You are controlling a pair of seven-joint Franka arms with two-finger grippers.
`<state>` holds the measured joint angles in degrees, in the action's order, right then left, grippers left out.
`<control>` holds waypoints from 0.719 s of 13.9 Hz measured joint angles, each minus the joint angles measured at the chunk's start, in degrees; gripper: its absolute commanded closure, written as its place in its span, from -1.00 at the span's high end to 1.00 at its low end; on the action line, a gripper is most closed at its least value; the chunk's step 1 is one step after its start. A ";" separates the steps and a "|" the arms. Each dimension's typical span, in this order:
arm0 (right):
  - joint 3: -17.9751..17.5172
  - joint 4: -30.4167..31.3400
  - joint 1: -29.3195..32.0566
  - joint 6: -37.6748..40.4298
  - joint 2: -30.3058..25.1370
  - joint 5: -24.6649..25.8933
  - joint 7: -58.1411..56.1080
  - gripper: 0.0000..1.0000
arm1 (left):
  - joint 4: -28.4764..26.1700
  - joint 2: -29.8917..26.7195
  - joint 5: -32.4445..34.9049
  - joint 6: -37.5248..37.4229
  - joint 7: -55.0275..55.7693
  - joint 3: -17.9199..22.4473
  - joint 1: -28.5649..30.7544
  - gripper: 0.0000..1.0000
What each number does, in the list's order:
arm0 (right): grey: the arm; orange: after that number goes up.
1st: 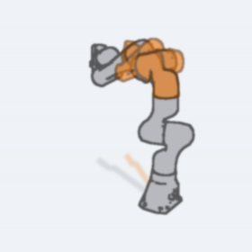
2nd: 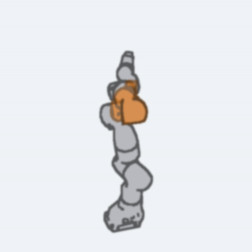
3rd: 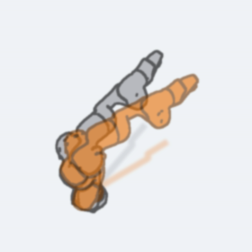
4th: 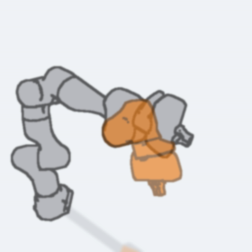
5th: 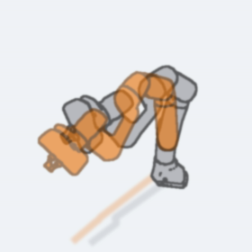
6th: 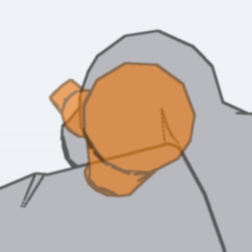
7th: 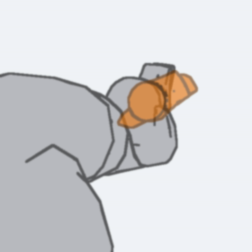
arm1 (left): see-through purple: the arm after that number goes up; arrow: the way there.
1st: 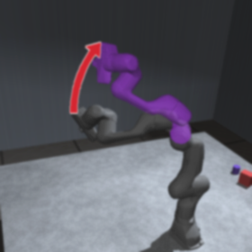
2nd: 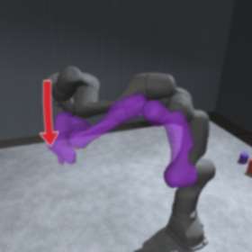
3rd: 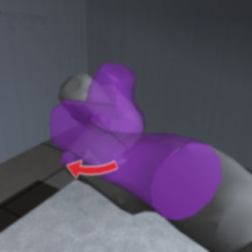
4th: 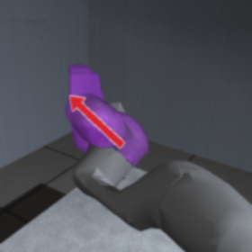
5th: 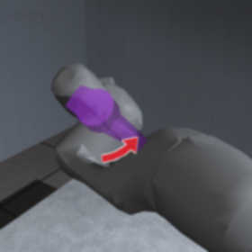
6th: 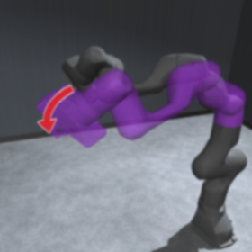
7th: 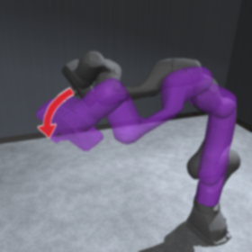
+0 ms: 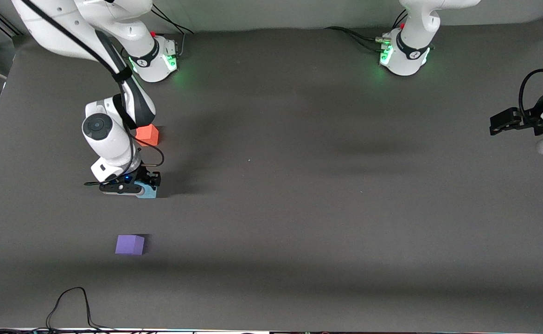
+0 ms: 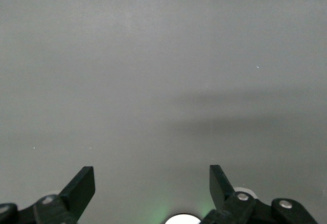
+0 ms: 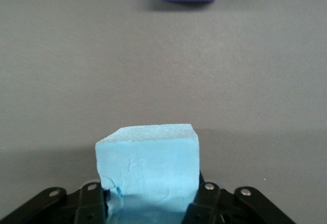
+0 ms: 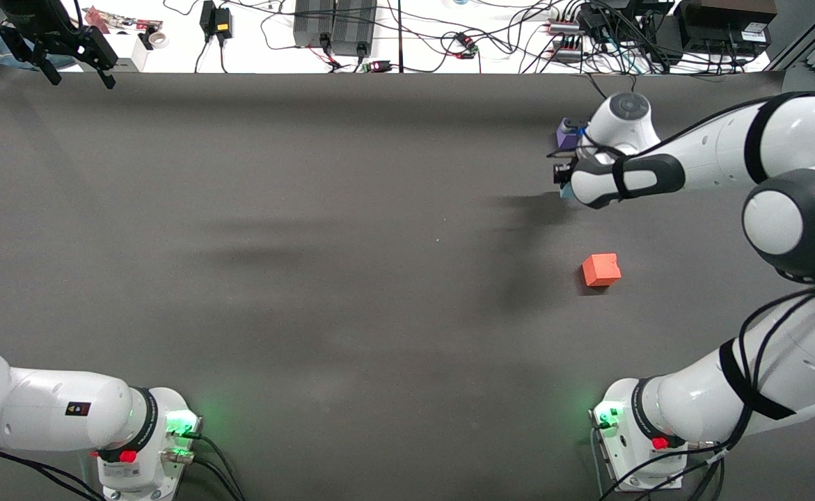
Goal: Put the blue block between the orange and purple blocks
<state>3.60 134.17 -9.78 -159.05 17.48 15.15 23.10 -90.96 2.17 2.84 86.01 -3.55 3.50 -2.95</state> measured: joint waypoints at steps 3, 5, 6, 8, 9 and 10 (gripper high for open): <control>1.52 -0.03 -0.04 -1.77 1.92 0.00 -0.72 -0.30 | -0.09 0.02 0.00 -0.15 -0.07 0.02 0.17 1.00; 1.87 0.01 -0.04 -2.71 2.49 0.00 -0.86 0.90 | -0.12 0.03 0.00 -0.39 -0.11 0.08 0.38 1.00; 1.93 0.04 -0.05 -3.31 2.85 0.00 -0.87 1.00 | -0.13 0.03 0.00 -0.55 -0.12 0.10 0.40 1.00; 2.11 0.03 -0.02 -3.81 3.25 -0.03 -0.87 1.00 | -0.13 0.03 -0.01 -0.61 -0.12 0.10 0.40 1.00; 2.26 -0.04 0.07 -3.77 3.15 -0.04 -0.87 1.00 | -0.12 0.03 -0.01 -0.61 -0.12 0.10 0.40 1.00; 2.44 -0.17 0.15 -3.07 2.74 -0.05 -0.87 1.00 | -0.12 0.03 -0.01 -0.61 -0.12 0.10 0.40 1.00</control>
<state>6.04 133.99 -9.63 -162.12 20.22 15.10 22.23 -91.09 2.20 2.83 85.40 -3.67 3.60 -2.55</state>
